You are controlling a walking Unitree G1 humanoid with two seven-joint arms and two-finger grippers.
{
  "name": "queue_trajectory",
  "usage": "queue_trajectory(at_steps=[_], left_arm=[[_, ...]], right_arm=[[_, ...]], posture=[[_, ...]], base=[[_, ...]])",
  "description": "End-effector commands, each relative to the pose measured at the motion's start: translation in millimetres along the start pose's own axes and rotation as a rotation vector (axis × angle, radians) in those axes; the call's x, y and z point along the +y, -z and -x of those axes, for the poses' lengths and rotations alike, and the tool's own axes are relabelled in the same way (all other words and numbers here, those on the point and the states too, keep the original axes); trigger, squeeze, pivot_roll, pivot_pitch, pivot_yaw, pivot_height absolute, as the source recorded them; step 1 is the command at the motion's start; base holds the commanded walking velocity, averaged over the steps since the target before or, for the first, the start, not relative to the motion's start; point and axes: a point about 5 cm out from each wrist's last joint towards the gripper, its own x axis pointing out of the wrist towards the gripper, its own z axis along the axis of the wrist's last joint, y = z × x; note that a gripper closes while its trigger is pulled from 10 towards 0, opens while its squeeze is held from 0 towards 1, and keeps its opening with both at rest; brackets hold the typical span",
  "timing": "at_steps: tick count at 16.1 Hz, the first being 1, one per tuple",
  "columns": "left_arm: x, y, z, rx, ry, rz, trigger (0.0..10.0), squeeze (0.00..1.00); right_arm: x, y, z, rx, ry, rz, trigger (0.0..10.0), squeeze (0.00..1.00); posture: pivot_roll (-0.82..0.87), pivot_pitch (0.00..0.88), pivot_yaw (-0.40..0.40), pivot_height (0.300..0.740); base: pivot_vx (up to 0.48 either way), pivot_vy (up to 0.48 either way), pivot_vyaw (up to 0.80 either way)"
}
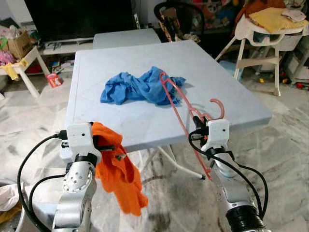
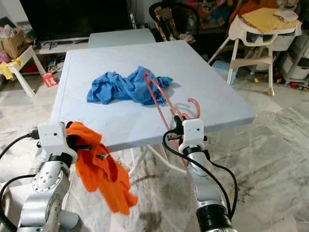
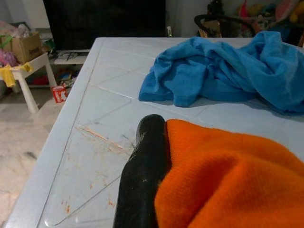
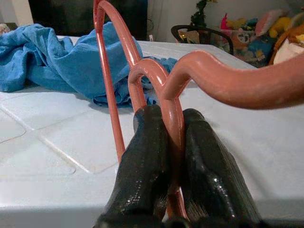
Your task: Hang hanger
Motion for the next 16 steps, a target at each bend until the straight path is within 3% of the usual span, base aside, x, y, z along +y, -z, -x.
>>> queue_trajectory(at_steps=[1, 5, 12, 16], left_arm=[[2.7, -3.8, 1.1, -0.005, -0.022, -0.002, 10.0, 0.0], [0.8, 1.6, 2.8, 0.011, -0.018, -0.01, 10.0, 0.0], [1.3, 2.4, 2.8, 0.015, -0.029, -0.002, 10.0, 0.0], [0.5, 5.7, 4.8, 0.023, -0.03, 0.042, 10.0, 0.0]], right_arm=[[4.2, -1.3, -3.2, 0.003, -0.023, 0.005, 10.0, 0.0], [4.0, -2.3, -2.8, 0.0, -0.032, 0.01, 10.0, 0.0], [4.7, -2.0, -2.2, 0.003, -0.04, 0.01, 10.0, 0.0], [4.6, -1.4, -2.4, 0.01, -0.04, 0.011, 10.0, 0.0]], posture=[[0.04, 0.0, 0.007, 0.74], [0.03, 0.0, 0.006, 0.74], [0.03, 0.0, -0.001, 0.74], [0.02, 0.0, -0.006, 0.74]], base=[[0.0, 0.0, 0.0], [0.0, 0.0, 0.0], [0.0, -0.378, 0.56], [0.0, 0.0, 0.0]])
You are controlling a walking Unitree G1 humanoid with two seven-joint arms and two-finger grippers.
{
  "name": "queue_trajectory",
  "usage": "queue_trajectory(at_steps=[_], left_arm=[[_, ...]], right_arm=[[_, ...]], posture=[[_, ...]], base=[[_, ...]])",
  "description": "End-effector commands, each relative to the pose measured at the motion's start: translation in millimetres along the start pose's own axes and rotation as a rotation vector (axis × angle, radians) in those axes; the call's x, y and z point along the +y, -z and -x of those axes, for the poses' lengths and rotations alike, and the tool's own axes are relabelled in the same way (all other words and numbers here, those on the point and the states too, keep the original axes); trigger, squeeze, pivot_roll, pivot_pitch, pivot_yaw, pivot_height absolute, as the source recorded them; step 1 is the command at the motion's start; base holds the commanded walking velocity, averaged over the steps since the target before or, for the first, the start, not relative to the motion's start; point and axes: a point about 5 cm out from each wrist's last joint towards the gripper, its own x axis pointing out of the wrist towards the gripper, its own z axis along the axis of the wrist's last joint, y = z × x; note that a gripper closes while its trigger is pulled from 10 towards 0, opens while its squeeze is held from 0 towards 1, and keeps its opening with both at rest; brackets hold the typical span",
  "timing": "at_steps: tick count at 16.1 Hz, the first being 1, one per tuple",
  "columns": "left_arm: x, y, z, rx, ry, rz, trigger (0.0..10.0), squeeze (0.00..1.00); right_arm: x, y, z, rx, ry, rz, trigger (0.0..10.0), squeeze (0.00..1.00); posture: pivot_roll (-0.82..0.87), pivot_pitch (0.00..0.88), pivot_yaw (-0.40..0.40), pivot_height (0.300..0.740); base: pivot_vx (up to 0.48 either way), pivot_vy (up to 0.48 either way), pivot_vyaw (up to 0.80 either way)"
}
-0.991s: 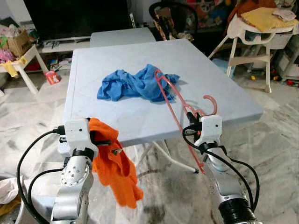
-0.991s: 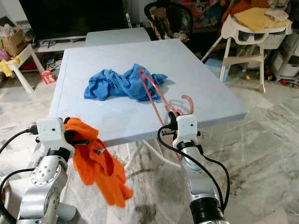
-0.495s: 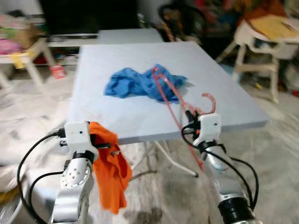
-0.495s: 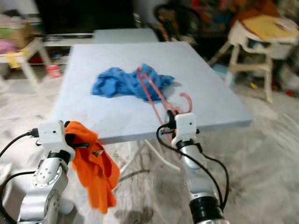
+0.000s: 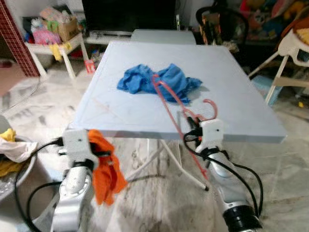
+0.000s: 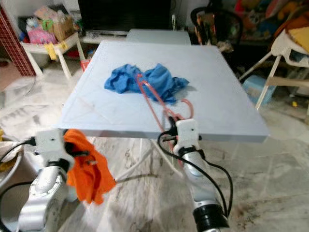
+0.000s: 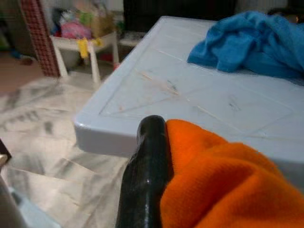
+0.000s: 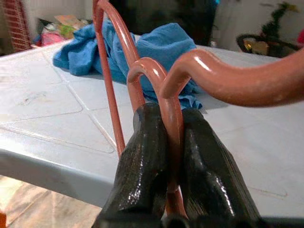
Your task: Hang hanger
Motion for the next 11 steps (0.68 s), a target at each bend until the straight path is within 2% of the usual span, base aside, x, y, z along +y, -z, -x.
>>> queue_trajectory(at_steps=[1, 4, 9, 11], left_arm=[[-5.4, -3, 0.4, -0.014, 0.022, 0.017, 10.0, 0.0], [-7.7, 0, 1.0, -0.003, 0.035, 0.024, 10.0, 0.0], [-9.3, 6, 3.3, 0.018, 0.053, 0.026, 10.0, 0.0], [-9.0, 8, 4.6, 0.026, 0.065, 0.016, 10.0, 0.0]], right_arm=[[-4.3, 0, -0.2, 0.005, 0.011, 0.0, 10.0, 0.0], [-5.3, 0, -0.5, 0.016, 0.008, -0.01, 10.0, 0.0], [-7.0, 0, -0.8, 0.019, 0.0, -0.005, 10.0, 0.0], [-7.0, 0, -0.7, 0.018, -0.004, -0.001, 10.0, 0.0]], posture=[[0.02, 0.0, -0.008, 0.74], [0.02, 0.0, -0.016, 0.74], [0.02, 0.0, -0.027, 0.74], [0.01, 0.0, -0.032, 0.74]], base=[[0.0, 0.0, 0.0], [0.0, 0.0, 0.0], [0.0, 0.0, -0.77], [0.0, 0.0, -0.26]])
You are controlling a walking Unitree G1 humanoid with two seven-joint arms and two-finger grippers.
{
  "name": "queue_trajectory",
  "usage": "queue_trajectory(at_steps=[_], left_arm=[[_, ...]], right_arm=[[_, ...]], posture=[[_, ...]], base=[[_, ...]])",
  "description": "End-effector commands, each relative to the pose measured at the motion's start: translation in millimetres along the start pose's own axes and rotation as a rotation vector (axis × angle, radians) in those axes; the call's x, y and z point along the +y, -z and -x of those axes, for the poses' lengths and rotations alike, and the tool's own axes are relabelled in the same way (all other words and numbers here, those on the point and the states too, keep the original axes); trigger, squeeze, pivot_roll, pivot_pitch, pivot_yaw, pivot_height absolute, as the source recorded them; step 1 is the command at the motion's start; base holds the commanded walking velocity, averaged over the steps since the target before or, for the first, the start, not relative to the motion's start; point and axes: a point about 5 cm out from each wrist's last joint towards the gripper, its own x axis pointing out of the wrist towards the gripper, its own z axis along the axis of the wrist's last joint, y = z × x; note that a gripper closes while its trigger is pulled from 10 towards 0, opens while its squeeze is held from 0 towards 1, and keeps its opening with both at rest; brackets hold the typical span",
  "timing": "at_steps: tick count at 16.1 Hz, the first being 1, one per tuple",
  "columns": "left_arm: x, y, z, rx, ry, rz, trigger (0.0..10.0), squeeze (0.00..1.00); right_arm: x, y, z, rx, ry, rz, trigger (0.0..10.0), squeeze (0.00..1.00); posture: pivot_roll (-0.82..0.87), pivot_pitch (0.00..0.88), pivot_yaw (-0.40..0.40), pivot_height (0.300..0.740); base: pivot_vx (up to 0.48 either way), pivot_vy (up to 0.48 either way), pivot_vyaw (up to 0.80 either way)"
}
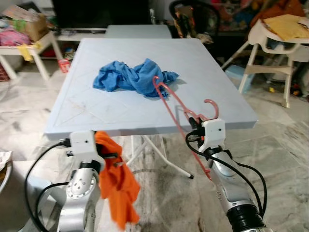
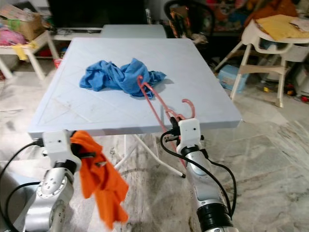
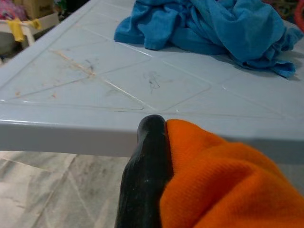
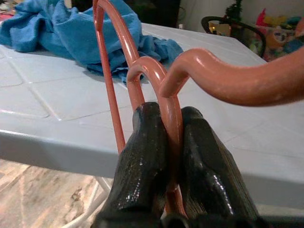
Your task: Hang hanger
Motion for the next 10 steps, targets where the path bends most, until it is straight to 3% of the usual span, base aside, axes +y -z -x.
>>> queue_trajectory(at_steps=[1, 3, 6, 10], left_arm=[[2.2, -5, 2.4, -0.044, 0.019, -0.069, 10.0, 0.0], [-2.0, -16, 4.6, -0.105, 0.055, -0.143, 10.0, 0.0], [-1.1, -15, 6.8, -0.11, 0.062, -0.136, 10.0, 0.0], [8.2, 12, 14.5, 0.009, 0.038, -0.101, 10.0, 0.0]], right_arm=[[-0.1, -4, -2.6, -0.008, -0.008, -0.003, 10.0, 0.0], [-1.0, -4, -2.6, -0.008, -0.009, 0.002, 10.0, 0.0], [-1.4, -4, -2.6, -0.007, -0.011, 0.002, 10.0, 0.0], [-1.3, -2, -1.1, -0.001, -0.009, -0.002, 10.0, 0.0]], posture=[[0.01, 0.0, -0.037, 0.74], [0.02, 0.0, -0.042, 0.74], [0.02, 0.0, -0.042, 0.74], [0.02, 0.0, -0.035, 0.74]], base=[[0.0, 0.0, 0.0], [0.0, 0.0, 0.0], [0.0, 0.0, 0.0], [0.0, 0.0, -0.8]])
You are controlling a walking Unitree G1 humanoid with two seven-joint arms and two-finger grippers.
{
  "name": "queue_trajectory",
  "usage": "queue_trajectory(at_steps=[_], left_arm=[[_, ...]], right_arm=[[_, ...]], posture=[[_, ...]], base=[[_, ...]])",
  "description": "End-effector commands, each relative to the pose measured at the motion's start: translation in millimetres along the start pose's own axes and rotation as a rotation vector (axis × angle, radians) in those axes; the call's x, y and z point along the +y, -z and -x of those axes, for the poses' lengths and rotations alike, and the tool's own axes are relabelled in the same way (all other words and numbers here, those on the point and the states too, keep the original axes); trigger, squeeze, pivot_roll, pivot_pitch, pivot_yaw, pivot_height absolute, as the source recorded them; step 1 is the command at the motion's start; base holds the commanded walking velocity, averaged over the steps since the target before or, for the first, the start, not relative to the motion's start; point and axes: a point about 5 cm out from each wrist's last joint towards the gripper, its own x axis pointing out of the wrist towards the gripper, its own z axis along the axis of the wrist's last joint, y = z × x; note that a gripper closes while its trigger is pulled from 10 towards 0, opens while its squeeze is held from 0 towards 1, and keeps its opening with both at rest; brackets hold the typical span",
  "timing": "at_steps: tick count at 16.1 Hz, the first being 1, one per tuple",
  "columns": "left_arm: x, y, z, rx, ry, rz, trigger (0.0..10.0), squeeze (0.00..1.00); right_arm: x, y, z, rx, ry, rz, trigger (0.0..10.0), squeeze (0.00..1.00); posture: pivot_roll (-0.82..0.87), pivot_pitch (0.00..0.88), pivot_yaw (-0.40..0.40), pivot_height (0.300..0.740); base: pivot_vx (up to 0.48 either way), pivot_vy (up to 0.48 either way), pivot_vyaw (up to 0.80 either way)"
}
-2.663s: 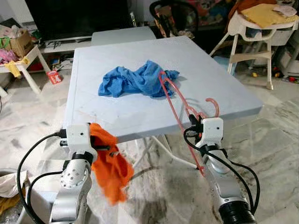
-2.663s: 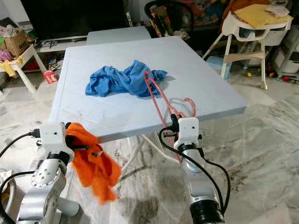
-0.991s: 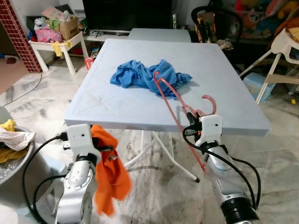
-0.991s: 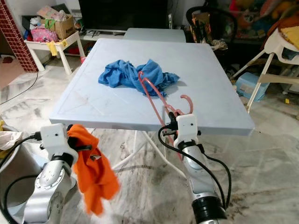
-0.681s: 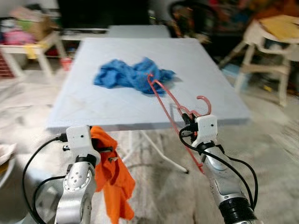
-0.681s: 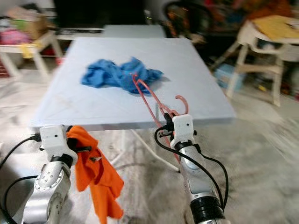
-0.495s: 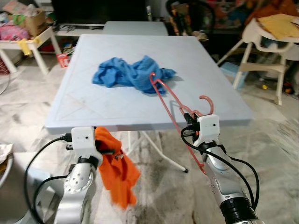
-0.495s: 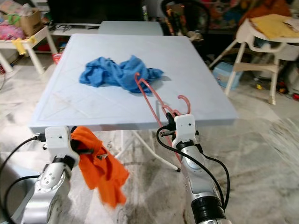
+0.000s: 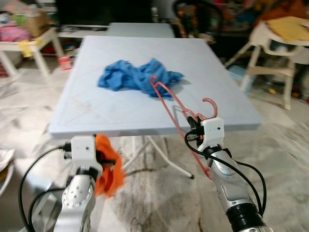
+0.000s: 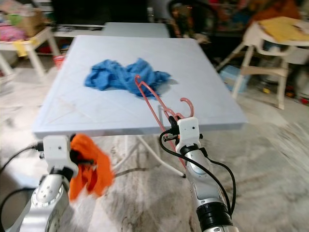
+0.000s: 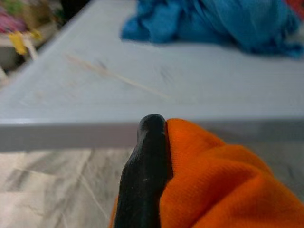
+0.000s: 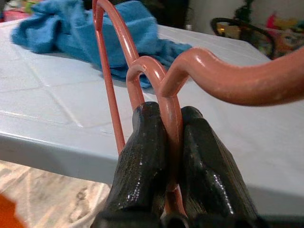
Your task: Hang hanger
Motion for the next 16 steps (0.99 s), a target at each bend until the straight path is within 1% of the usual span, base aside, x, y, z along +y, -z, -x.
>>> queue_trajectory(at_steps=[1, 3, 5, 8, 9, 11, 13, 16], left_arm=[[0.9, 8, 4.0, 0.03, 0.022, 0.005, 10.0, 0.0], [1.1, 11, 6.8, 0.046, 0.049, 0.004, 10.0, 0.0], [2.9, 12, 7.9, 0.055, 0.072, -0.015, 10.0, 0.0], [6.1, 10, 6.4, 0.043, 0.096, -0.021, 10.0, 0.0], [6.0, 5, 5.7, 0.021, 0.1, -0.018, 10.0, 0.0], [1.3, -13, 2.0, -0.063, 0.099, 0.01, 10.0, 0.0], [-3.5, -24, 0.2, -0.107, 0.105, 0.031, 10.0, 0.0], [-7.9, -35, -1.6, -0.145, 0.111, 0.052, 10.0, 0.0]], right_arm=[[-4.5, 3, 2.0, 0.008, 0.032, -0.014, 10.0, 0.0], [-2.9, 7, 2.8, 0.011, 0.055, -0.029, 10.0, 0.0], [2.7, 9, 3.8, 0.012, 0.071, -0.049, 10.0, 0.0], [6.1, 14, 8.1, 0.019, 0.082, -0.056, 10.0, 0.0], [4.6, 14, 8.4, 0.019, 0.084, -0.054, 10.0, 0.0], [-0.7, 11, 6.8, 0.012, 0.077, -0.034, 10.0, 0.0], [-2.9, 9, 5.0, 0.007, 0.072, -0.026, 10.0, 0.0], [-1.7, 6, 1.4, 0.002, 0.056, -0.019, 10.0, 0.0]], posture=[[0.04, 0.0, -0.011, 0.74], [0.05, 0.0, 0.019, 0.74], [0.05, 0.0, 0.051, 0.74], [0.06, 0.0, 0.064, 0.74], [0.05, 0.0, 0.055, 0.74], [0.05, 0.0, 0.027, 0.74], [0.05, 0.0, 0.013, 0.74], [0.05, 0.0, -0.002, 0.74]], base=[[0.0, 0.0, -0.65], [0.0, 0.0, -0.51], [0.0, 0.0, 0.0], [0.0, 0.0, 0.0], [0.0, 0.0, 0.0], [0.0, 0.0, 0.0], [0.306, 0.0, 0.0], [0.321, 0.0, 0.0]])
